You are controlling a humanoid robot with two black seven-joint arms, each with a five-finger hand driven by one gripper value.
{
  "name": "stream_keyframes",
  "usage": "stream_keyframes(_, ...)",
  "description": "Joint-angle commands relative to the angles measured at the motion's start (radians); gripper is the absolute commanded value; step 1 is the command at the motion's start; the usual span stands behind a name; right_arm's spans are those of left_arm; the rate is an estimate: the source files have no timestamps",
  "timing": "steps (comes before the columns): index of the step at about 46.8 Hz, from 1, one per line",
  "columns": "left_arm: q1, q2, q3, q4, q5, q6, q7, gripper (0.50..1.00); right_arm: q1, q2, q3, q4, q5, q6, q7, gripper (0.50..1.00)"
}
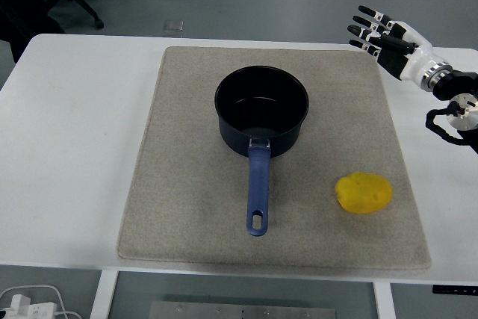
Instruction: Put the potato in the blue pot
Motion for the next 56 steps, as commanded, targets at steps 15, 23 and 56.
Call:
stream_keyframes(15, -0.001, 0.000, 0.001, 0.000, 0.000, 0.000, 0.000, 0.996, -0.014, -0.105, 0.004, 0.069, -0.211, 0.134, 0.012, 0.926)
stream_keyframes(23, -0.001, 0.000, 0.000, 0.000, 0.000, 0.000, 0.000, 0.996, -0.049, -0.176, 0.009, 0.180, -0.314, 0.137, 0.060, 0.926)
stream_keyframes(56, -0.001, 0.000, 0.000, 0.000, 0.000, 0.000, 0.000, 0.996, -0.121, -0.432, 0.012, 0.376, -0.640, 0.209, 0.304, 0.926)
